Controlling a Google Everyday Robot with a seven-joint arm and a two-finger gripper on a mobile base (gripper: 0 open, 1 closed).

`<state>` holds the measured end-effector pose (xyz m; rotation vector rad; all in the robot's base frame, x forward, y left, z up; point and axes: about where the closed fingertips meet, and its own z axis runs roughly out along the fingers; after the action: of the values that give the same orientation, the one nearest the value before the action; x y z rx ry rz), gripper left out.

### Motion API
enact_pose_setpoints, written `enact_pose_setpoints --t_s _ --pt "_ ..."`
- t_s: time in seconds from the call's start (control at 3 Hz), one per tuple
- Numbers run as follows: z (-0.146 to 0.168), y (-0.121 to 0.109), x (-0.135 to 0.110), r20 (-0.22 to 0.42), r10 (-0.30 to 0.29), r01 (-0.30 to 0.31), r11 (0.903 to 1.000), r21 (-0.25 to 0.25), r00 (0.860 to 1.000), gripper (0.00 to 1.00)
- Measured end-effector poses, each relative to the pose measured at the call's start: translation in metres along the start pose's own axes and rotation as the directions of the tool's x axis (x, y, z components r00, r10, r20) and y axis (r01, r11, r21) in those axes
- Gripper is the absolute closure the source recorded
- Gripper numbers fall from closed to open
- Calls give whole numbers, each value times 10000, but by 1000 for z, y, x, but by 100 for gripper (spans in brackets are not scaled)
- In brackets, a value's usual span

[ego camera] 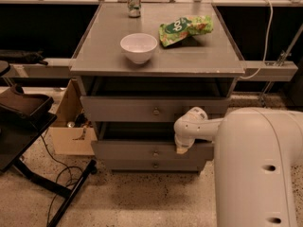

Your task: Open middle drawer

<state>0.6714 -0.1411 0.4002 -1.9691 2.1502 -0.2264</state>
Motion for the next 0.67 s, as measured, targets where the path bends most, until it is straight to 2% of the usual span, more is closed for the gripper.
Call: enact_pose_setpoints --t_s 0.33,0.67 --pt "-3 -1 0 0 0 0 10000 0 10000 100" --pt "-7 14 6 -28 36 -37 9998 -218 10000 100"
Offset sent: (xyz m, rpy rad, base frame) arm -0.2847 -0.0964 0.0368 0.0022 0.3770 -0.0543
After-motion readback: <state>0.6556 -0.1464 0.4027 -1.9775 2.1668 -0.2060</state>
